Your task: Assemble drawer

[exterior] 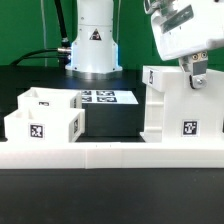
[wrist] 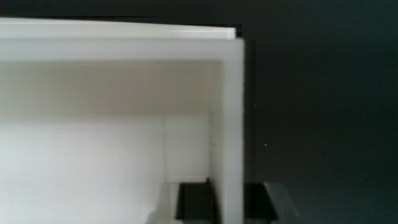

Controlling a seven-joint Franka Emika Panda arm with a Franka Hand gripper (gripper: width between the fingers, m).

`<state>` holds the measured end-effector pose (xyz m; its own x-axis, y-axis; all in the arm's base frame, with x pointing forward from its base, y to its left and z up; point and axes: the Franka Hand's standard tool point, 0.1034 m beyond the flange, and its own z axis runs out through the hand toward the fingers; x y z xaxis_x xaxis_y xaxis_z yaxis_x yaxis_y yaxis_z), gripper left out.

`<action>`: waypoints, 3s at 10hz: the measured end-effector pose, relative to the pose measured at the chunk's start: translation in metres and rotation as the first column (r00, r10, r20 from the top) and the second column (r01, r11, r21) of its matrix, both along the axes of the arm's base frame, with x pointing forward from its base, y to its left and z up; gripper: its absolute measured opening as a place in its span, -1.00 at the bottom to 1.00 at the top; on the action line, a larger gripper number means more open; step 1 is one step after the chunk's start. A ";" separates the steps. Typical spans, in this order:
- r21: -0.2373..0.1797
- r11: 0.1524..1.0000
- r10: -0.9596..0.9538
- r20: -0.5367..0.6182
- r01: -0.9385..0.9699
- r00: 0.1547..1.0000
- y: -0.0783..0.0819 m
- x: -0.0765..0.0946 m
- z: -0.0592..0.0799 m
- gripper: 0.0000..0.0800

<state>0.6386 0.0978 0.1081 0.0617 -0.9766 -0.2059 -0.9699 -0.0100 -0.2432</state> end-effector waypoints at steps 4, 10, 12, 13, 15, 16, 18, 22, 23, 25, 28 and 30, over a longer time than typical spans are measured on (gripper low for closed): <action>-0.044 0.987 0.159 0.028 -0.158 0.987 -0.004 -0.003 -0.002 0.09; -0.183 0.857 0.507 0.134 -0.481 0.852 -0.023 -0.015 0.044 0.62; -0.193 0.847 0.523 0.140 -0.494 0.841 -0.024 -0.018 0.050 0.62; -0.192 0.848 0.522 0.138 -0.494 0.842 -0.024 -0.018 0.048 0.62; -0.299 0.651 0.749 0.104 -0.698 0.654 -0.037 -0.023 0.043 0.62; -0.331 0.570 0.812 0.084 -0.752 0.578 -0.050 -0.028 0.040 0.62; -0.401 0.368 0.921 0.035 -0.839 0.387 -0.071 -0.030 0.040 0.62; -0.427 0.199 0.974 -0.014 -0.882 0.226 -0.073 -0.033 0.037 0.62; -0.367 0.123 0.987 -0.050 -0.922 0.151 -0.079 -0.046 0.033 0.62; -0.310 0.041 0.986 -0.140 -0.950 0.088 -0.097 -0.057 0.029 0.62; -0.318 0.003 0.985 -0.164 -0.948 0.058 -0.127 -0.078 0.010 0.62; -0.314 0.017 0.984 -0.161 -0.949 0.071 -0.123 -0.076 0.012 0.62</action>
Offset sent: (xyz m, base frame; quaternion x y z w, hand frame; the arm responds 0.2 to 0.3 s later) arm -0.0108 0.0046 0.0013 0.0060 -0.0268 -0.0880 0.9957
